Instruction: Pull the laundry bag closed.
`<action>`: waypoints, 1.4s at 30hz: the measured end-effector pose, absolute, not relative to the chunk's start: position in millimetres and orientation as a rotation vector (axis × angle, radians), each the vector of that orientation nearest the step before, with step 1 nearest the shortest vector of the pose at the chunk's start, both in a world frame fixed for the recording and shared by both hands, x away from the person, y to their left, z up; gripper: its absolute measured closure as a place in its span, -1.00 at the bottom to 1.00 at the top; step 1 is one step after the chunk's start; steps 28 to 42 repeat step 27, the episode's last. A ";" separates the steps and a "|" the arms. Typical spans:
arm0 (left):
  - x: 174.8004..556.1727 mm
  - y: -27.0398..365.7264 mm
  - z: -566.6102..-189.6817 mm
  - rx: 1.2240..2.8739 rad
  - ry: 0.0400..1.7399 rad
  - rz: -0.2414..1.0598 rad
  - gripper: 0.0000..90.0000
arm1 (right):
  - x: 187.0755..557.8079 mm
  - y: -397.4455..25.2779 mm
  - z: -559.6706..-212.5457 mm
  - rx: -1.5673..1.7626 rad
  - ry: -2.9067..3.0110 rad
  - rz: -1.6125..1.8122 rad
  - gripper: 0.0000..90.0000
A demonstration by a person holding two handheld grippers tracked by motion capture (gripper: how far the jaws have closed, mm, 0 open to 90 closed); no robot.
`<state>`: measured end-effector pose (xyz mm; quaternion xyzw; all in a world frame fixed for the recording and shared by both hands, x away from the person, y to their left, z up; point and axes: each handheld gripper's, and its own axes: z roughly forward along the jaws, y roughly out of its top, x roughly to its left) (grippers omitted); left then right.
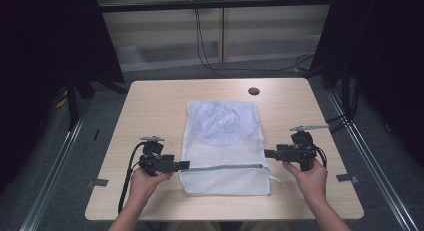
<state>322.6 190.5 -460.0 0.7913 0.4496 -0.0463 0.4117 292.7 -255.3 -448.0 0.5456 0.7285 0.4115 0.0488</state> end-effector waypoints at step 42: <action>325.7 224.4 -456.5 2.005 1.136 0.052 -0.81 | 271.0 -293.3 -461.4 1.516 2.167 1.152 -0.75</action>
